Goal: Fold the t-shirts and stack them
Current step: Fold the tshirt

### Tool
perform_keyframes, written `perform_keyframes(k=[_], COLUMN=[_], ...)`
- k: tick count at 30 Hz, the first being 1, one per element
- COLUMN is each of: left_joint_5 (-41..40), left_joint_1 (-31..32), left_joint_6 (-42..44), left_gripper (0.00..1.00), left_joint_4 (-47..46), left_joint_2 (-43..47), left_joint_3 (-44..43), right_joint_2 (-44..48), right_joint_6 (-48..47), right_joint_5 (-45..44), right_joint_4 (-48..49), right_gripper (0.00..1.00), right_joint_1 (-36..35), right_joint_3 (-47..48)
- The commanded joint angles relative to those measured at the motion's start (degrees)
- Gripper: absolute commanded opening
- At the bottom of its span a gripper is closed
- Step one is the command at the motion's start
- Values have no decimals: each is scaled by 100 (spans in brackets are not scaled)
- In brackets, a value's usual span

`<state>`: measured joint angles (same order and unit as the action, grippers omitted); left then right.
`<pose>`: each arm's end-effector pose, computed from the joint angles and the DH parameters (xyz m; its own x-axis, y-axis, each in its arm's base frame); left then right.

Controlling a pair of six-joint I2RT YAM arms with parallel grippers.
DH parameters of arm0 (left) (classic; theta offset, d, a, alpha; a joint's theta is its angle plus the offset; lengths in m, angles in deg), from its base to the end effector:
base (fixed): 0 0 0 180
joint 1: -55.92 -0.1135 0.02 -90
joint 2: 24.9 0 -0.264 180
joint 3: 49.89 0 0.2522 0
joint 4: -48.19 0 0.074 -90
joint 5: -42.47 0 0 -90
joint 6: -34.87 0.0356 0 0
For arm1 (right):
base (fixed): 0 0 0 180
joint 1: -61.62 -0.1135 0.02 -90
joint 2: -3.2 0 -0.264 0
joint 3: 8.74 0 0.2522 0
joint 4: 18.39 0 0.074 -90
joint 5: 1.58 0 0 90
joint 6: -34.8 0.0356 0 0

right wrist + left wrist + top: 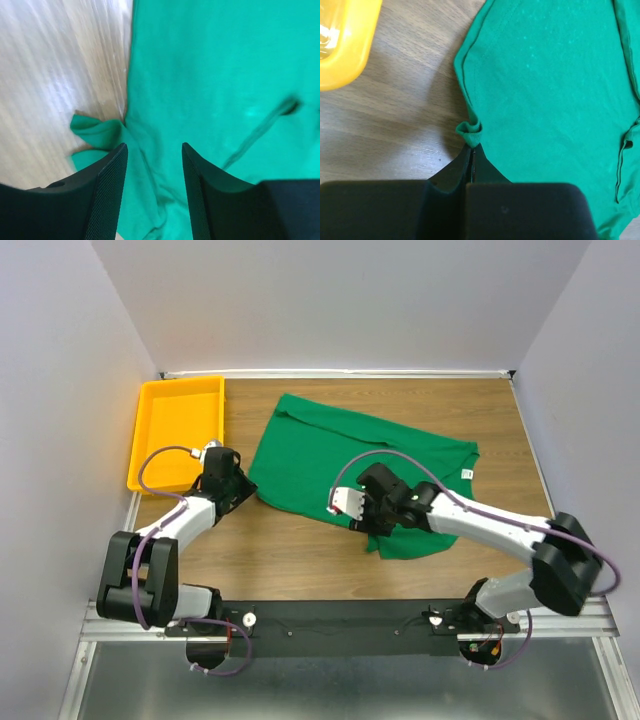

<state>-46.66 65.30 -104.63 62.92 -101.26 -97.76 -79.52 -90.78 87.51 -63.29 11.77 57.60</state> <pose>0.2557 -0.0428 0.1747 -0.5710 -0.6763 -0.4654 -0.4008 0.7244 -0.5609 0.1817 0.2146 0.2081 -0.0181 -0.9237 -0.3827 -0.9466 0.1391 -0.2909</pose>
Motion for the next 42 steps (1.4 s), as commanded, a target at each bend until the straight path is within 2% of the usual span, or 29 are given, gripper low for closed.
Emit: perform_keyframes(k=[1,6,12,18,23,37,40,42], left_joint_5=[159,247,283,327,335,388,397,397], left_joint_1=[2,2,2,-7,-7,-7,-16,-7], left_joint_6=[151,195,247,256,256,230,247,239], left_gripper=[0,0,0,0,0,0,0,0], left_joint_4=[-246,-343,-343,-343,-352,-387,-387,-387], left_joint_2=[-125,-222,-161,-134,-151,-151,-134,-134], left_joint_3=[-184,-140,-61,-43,-35,27,18,18], right_joint_2=[817,1030,687,976,960,327,239,160], right_joint_6=[-63,-143,-433,-969,-1066,-750,-662,-618], right_joint_5=[670,986,2058,2305,2270,1805,1708,1638], right_joint_4=[-59,-226,-682,-1272,-1343,-657,-578,-534], right_gripper=[54,52,47,46,47,45,41,29], right_joint_1=[36,27,-25,-34,-43,-130,-210,-245], right_joint_3=[-238,-590,-924,-1074,-1223,-1329,-1355,-1355])
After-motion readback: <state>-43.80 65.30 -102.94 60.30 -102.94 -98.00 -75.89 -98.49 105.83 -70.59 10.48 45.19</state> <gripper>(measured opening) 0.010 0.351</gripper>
